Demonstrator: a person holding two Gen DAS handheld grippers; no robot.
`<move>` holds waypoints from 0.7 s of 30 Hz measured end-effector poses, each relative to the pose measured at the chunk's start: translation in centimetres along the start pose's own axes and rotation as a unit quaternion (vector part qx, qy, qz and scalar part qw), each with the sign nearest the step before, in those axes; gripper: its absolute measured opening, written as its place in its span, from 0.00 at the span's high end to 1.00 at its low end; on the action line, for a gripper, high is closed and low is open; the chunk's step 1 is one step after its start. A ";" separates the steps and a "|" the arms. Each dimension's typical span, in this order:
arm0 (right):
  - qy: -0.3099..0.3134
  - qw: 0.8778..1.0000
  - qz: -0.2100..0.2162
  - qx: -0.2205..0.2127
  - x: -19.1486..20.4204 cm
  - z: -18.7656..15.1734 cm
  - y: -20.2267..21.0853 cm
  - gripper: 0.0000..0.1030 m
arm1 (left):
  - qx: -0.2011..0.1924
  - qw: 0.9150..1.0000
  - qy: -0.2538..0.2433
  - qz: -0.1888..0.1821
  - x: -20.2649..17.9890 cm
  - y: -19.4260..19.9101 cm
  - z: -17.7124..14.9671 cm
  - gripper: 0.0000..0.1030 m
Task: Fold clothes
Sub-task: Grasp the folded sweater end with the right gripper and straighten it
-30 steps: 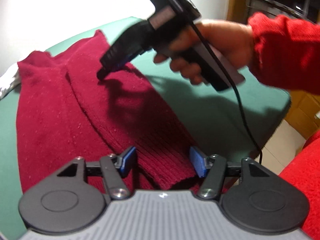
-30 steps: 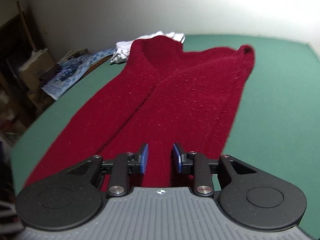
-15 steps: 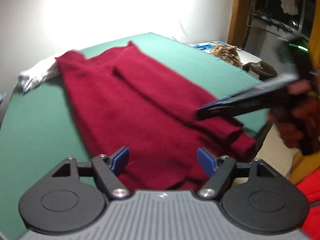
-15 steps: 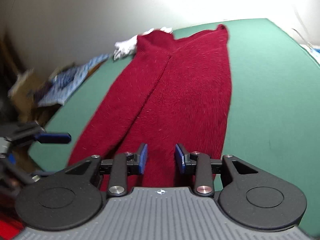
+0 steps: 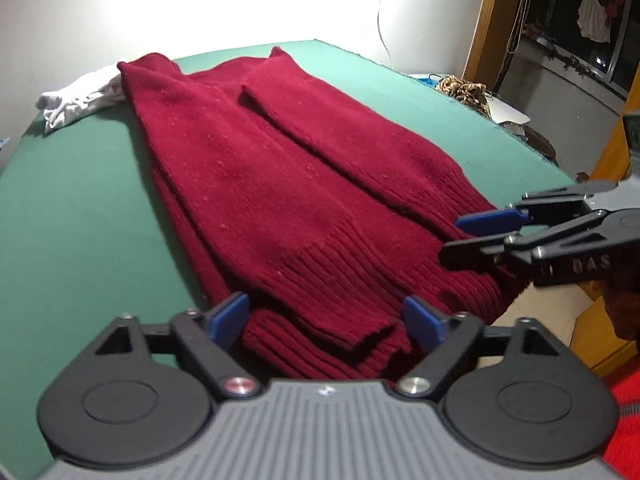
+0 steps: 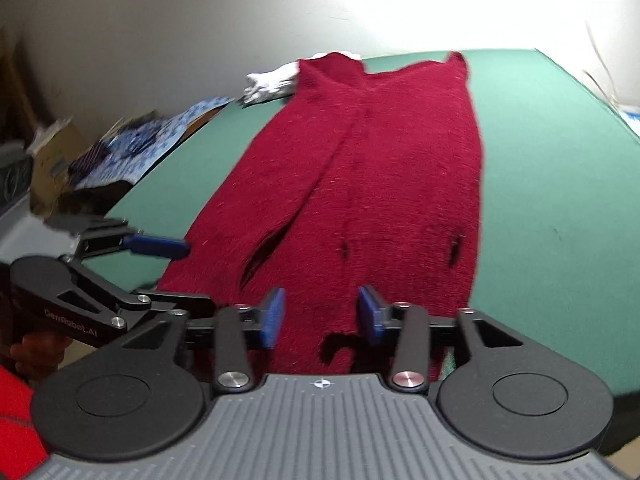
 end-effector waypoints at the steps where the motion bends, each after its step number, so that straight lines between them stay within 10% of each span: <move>1: 0.018 1.000 0.012 0.005 0.4 -0.1 -0.1 0.31 | 0.001 1.000 -0.004 0.009 -0.3 0.1 -0.2 0.10; 6: 0.040 0.998 0.055 0.017 0.2 0.0 -0.1 0.25 | -0.002 0.999 0.012 0.044 -0.8 0.9 0.1 0.28; 15: 0.029 0.993 0.111 0.016 -0.8 -0.1 0.2 0.21 | -0.004 0.982 0.154 0.108 2.4 2.2 -0.3 0.30; 17: 0.021 0.993 0.114 0.011 -1.2 -0.2 0.4 0.30 | -0.007 0.976 0.188 0.111 2.9 2.2 -0.6 0.31; 21: -0.027 0.996 0.084 -0.004 -3.5 -0.5 0.5 0.95 | -0.014 0.970 0.210 0.120 2.9 2.4 -0.5 0.28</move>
Point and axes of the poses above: each gripper's, at about its wrist camera, not at the fingertips, and y roughly against the way its jaws point, x to its left, z to its top, the point moved 5 cm from there along -y, roughly the way its jaws point, and after that the axes turned 8 degrees about -x, right-handed, at the moved point
